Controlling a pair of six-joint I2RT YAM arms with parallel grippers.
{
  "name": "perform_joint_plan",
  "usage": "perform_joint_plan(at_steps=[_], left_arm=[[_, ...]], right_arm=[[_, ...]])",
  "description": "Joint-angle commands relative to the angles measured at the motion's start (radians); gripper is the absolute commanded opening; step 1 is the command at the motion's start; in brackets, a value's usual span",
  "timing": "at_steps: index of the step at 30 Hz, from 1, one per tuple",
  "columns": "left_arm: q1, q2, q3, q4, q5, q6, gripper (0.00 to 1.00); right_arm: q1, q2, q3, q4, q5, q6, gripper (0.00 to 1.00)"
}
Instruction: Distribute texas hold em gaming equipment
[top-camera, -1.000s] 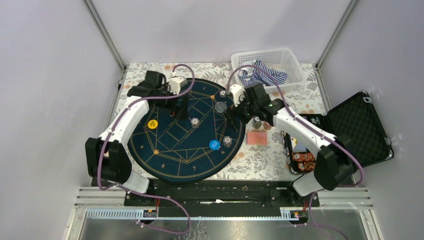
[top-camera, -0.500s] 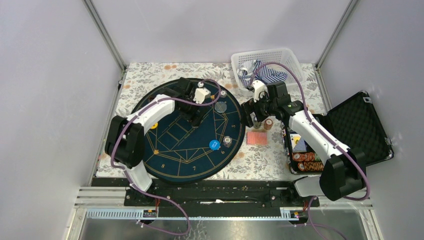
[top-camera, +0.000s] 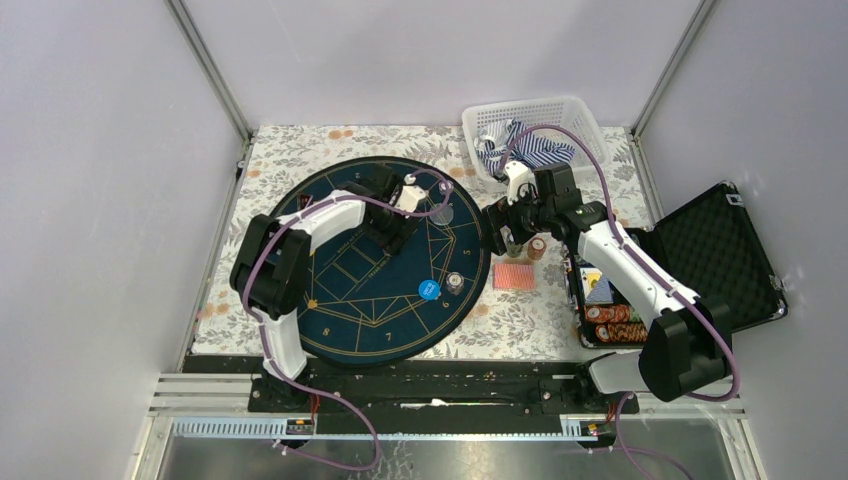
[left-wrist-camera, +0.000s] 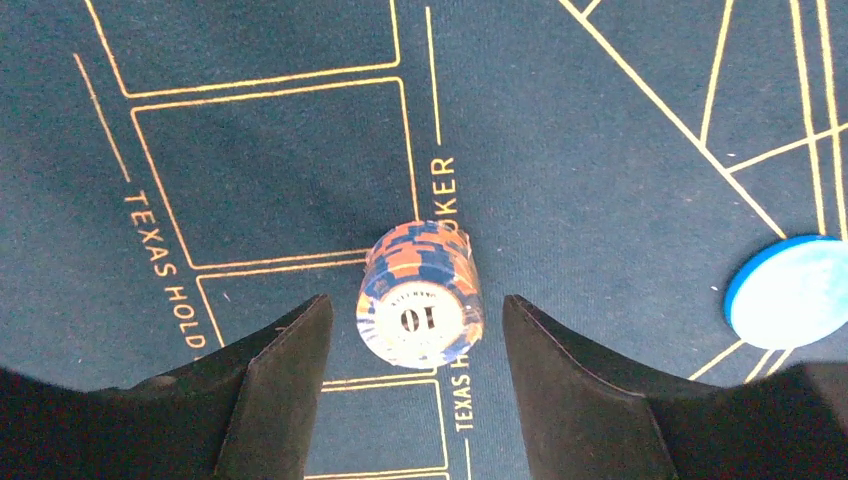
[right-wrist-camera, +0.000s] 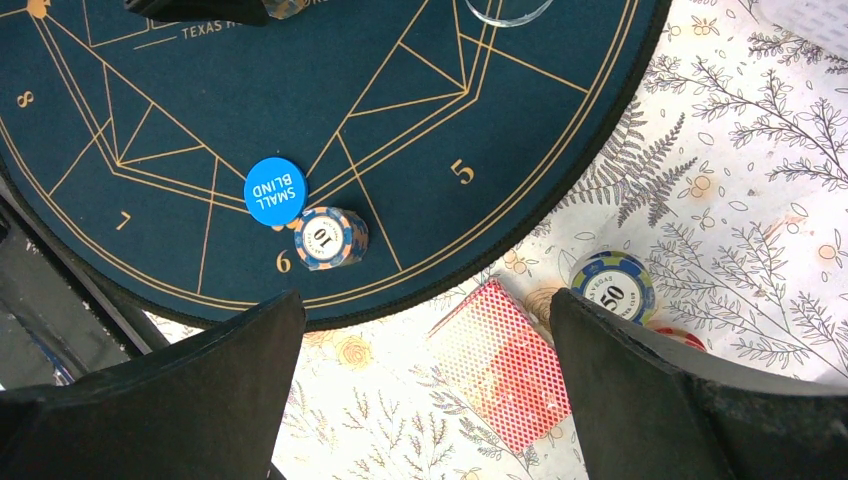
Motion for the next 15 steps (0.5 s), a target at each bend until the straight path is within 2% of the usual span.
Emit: perform_joint_plan(at_steps=[1,4,11,15], left_arm=[[-0.003,0.029,0.042,0.047,-0.016,0.004,0.66],[-0.002,0.038,0.043,0.053,-0.015,0.004,0.61],[0.006,-0.005,0.037,0.047,-0.009,-0.001,0.41],[0.066,-0.071,0.037,0.014,0.044,-0.02,0.35]], right_arm=[[-0.006,-0.003,0.003,0.007,-0.037,0.006,1.0],[-0.006,0.0,0.004,0.007,-0.037,0.005,1.0],[-0.006,0.003,0.004,0.006,-0.042,0.004,1.0],[-0.006,0.007,0.005,0.004,-0.051,0.003,1.0]])
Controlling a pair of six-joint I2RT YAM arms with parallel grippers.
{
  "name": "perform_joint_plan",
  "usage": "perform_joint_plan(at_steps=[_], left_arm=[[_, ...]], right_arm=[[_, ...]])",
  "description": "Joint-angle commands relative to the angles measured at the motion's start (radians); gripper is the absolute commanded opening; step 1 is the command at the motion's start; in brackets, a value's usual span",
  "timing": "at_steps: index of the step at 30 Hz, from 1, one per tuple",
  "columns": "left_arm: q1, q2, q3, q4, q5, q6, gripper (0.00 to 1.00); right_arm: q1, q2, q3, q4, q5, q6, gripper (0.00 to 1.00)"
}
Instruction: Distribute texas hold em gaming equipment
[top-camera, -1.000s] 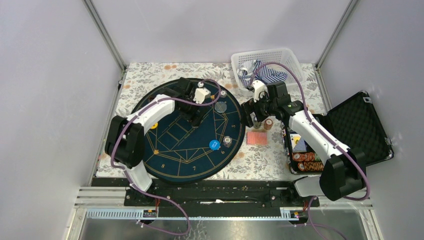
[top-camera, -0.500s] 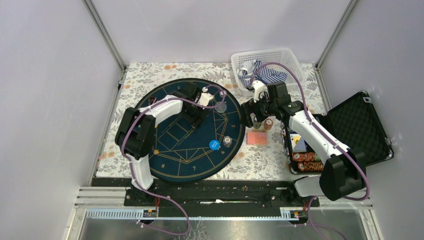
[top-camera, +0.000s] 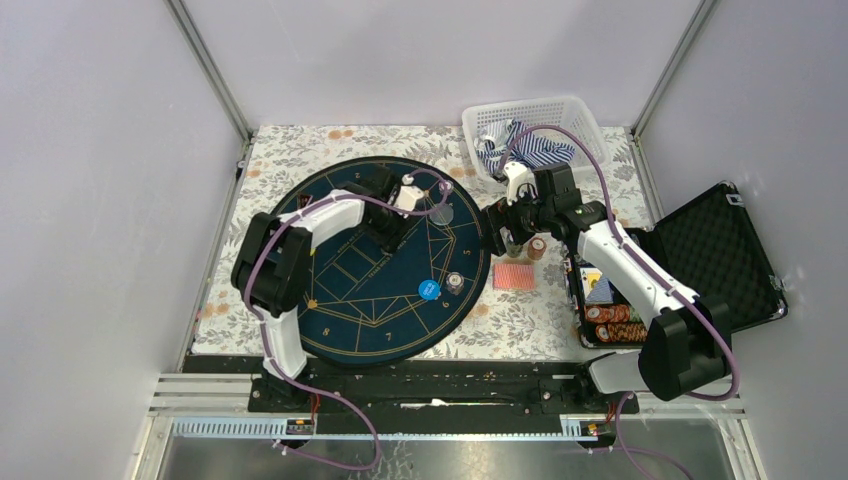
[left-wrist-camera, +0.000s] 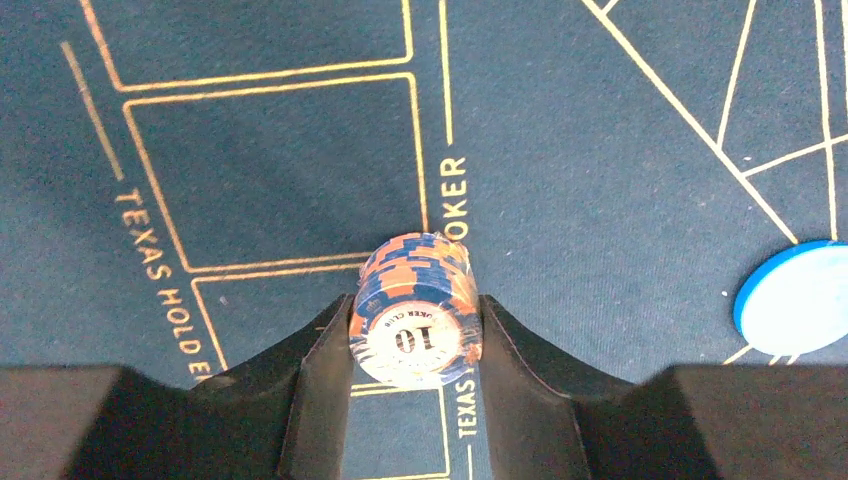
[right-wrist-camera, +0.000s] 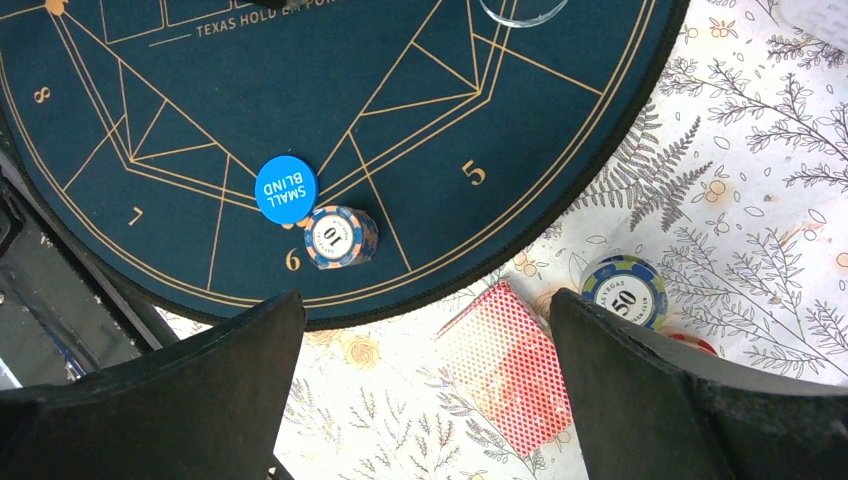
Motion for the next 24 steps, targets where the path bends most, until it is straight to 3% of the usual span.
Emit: perform_joint_plan(at_steps=[1,8,17,24], left_arm=[[0.082,-0.124,0.037,-0.013,0.061,-0.023,0.35],[0.304,-0.273,-0.009,-0.057,0.149,-0.021,0.31],[0.646,-0.357,-0.104,-0.126,0.205,0.096,0.3],[0.775,-0.353,-0.212,-0.042,0.16,0.14,0.3]], right_arm=[[-0.005,0.005,0.006,0.003,-0.031,0.002,1.0],[-0.006,0.007,0.005,-0.001,-0.045,-0.001,1.0],[-0.006,0.004,0.007,-0.006,-0.061,-0.001,1.0],[-0.006,0.007,0.005,-0.009,-0.065,-0.002,1.0]])
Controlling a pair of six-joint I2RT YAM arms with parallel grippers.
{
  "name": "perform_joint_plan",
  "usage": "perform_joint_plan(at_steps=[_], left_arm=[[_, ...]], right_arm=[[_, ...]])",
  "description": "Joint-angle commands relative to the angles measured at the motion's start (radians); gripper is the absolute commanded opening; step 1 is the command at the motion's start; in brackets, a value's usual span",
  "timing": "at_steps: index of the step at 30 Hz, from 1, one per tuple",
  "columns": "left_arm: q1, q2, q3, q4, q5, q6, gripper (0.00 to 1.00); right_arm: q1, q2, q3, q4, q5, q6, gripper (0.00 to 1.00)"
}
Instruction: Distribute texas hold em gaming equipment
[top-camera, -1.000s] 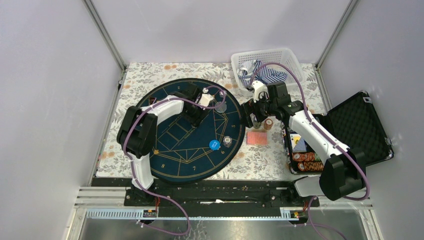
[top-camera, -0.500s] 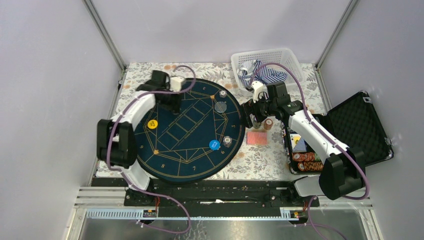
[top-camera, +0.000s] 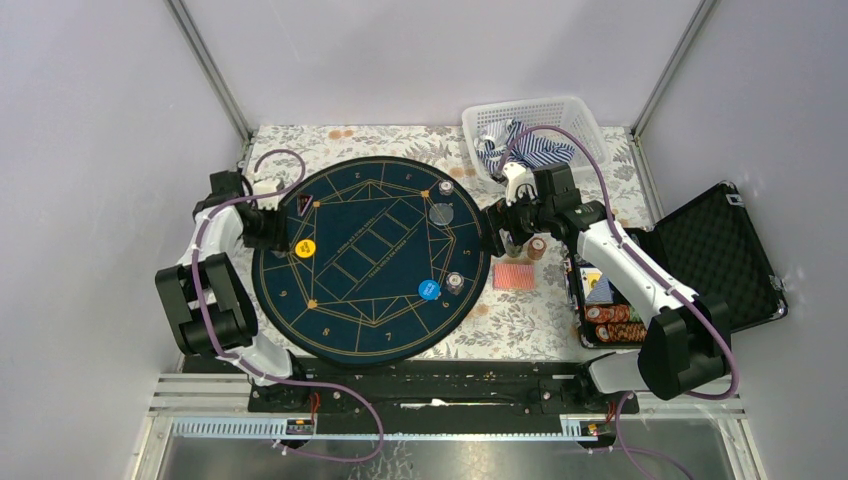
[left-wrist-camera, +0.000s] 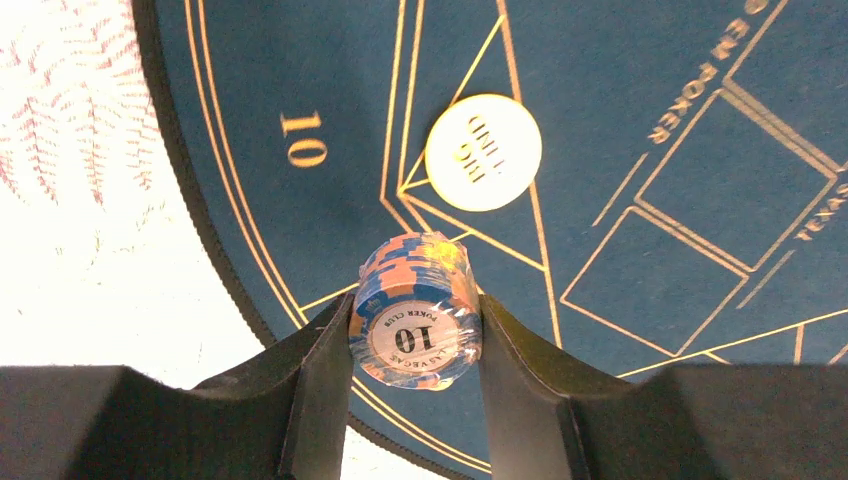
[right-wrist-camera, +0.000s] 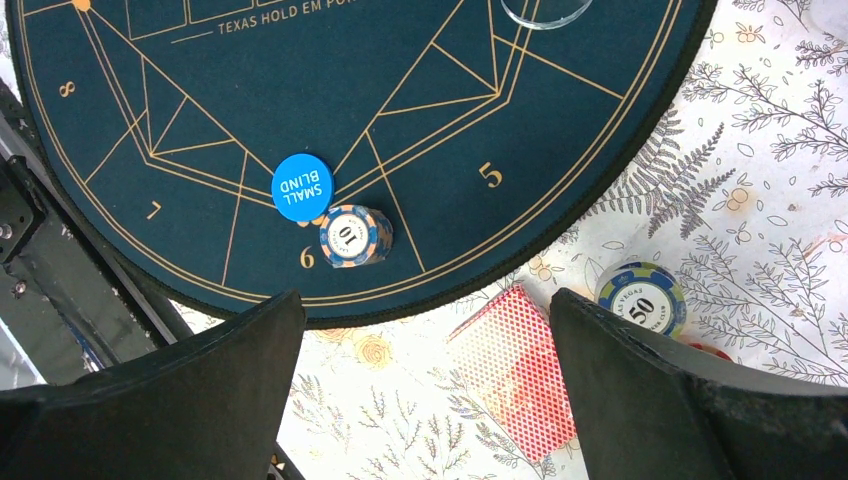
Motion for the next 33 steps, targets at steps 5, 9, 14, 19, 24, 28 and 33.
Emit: perform_joint_plan(at_steps=[5,9,14,19,24,28,33], left_arm=[[0.038,-0.006,-0.077,0.138,-0.032,0.056,0.3],[0.04,0.011,-0.101,0.185,-0.059,0.052,0.31],[0.045,0.031,-0.108,0.212,-0.087,0.053,0.31],[0.046,0.049,-0.112,0.218,-0.09,0.058,0.31],[0.047,0.06,-0.124,0.232,-0.099,0.065,0.31],[0.047,0.064,-0.134,0.246,-0.111,0.066,0.32],[0.048,0.071,-0.143,0.252,-0.119,0.068,0.44]], right_arm=[[-0.006,0.005,0.004,-0.009,-0.024,-0.006,1.0],[-0.006,0.005,0.004,-0.01,-0.024,-0.005,1.0],[-0.006,0.008,0.002,-0.011,-0.024,-0.007,1.0],[-0.006,0.016,0.002,-0.011,-0.025,-0.008,1.0],[-0.006,0.021,0.004,-0.013,-0.027,-0.01,1.0],[-0.006,0.025,0.004,-0.013,-0.028,-0.01,1.0],[-0.006,0.025,0.005,-0.012,-0.03,-0.01,1.0]])
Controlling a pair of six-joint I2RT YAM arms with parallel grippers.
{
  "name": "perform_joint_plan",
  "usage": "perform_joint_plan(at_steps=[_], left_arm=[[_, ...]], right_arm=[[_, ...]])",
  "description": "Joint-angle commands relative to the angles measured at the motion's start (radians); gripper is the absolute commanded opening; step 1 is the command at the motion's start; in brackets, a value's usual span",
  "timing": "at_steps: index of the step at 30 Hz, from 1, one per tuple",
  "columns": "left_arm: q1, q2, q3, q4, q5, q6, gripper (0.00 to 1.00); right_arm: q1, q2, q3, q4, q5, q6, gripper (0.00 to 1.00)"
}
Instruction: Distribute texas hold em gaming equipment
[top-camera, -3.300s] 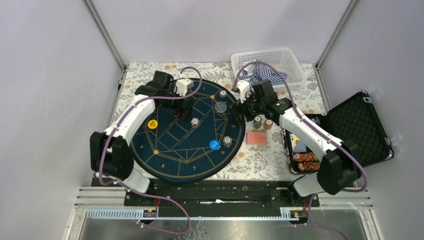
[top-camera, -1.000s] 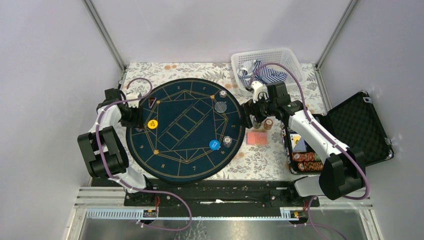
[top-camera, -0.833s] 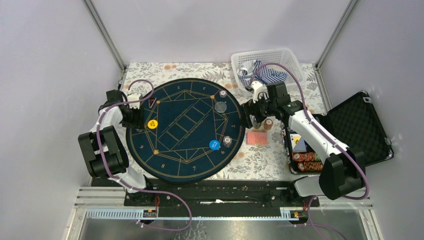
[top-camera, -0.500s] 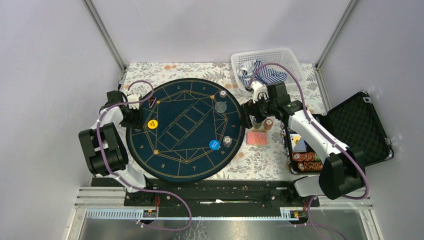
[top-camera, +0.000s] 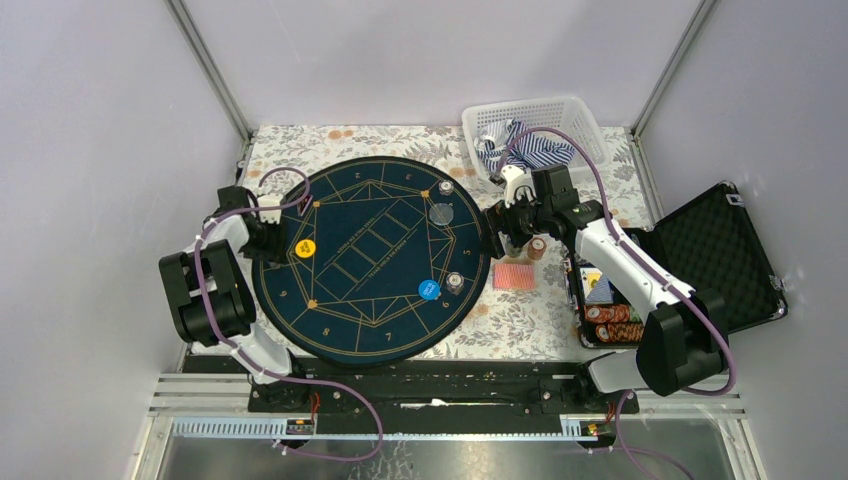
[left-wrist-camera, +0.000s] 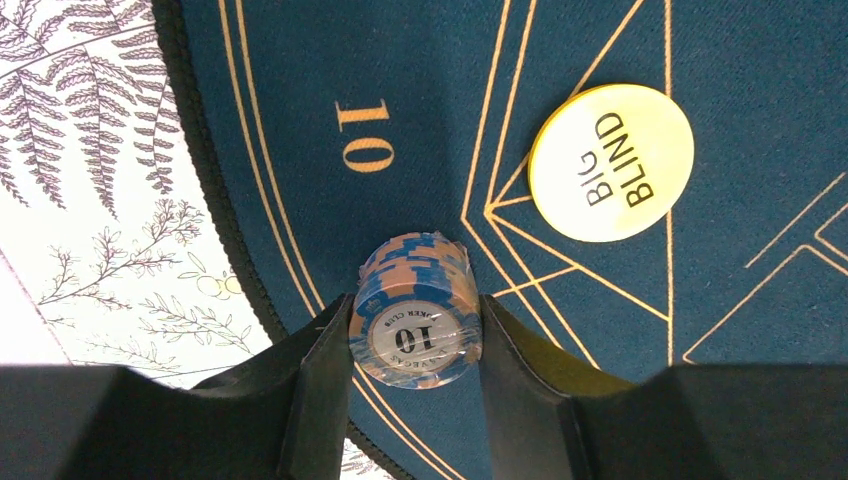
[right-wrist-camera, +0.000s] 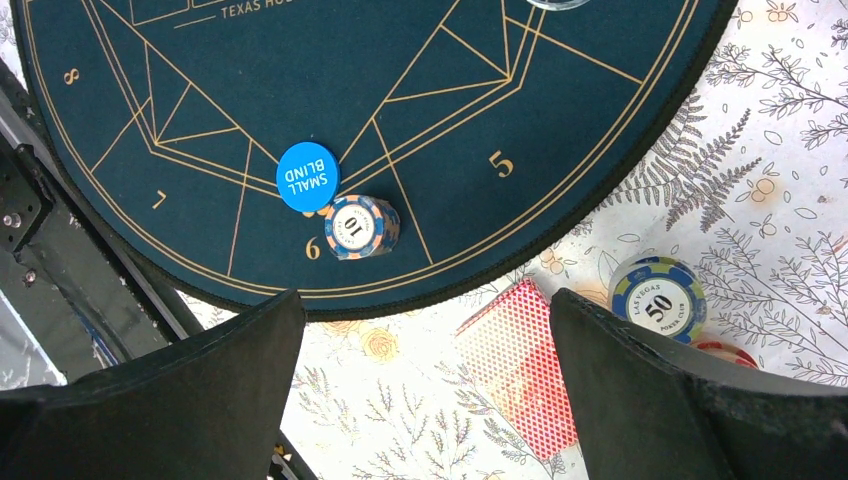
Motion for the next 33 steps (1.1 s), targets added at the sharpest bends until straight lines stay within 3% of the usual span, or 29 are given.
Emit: perform_joint_plan(at_steps=[1,6,13,21,28,33], left_arm=[[0.007,-0.006,-0.009,0.05,-0.009,0.017,0.49],[0.008,-0.052,-0.013,0.027,-0.006,0.021,0.74],[0.006,-0.16,0.053,-0.064,0.024,0.021,0.97],[-0.025,-0.231,0.237,-0.181,0.067,-0.006,0.99],[-0.119,-0.299,0.244,-0.194,0.075,-0.053,0.99],[-0.185,-0.314,0.239,-0.195,0.071,-0.091,0.99]], right_arm=[[-0.005,0.007,0.005,0.003,-0.016,-0.008,1.0],[-0.005,0.007,0.012,0.002,-0.017,-0.006,1.0],[-0.004,0.019,0.066,-0.024,-0.019,-0.003,1.0],[-0.005,0.005,0.139,-0.132,0.11,-0.077,1.0],[-0.113,-0.004,0.123,-0.276,0.251,-0.224,1.0],[-0.17,0.031,0.04,-0.228,0.354,-0.267,1.0]])
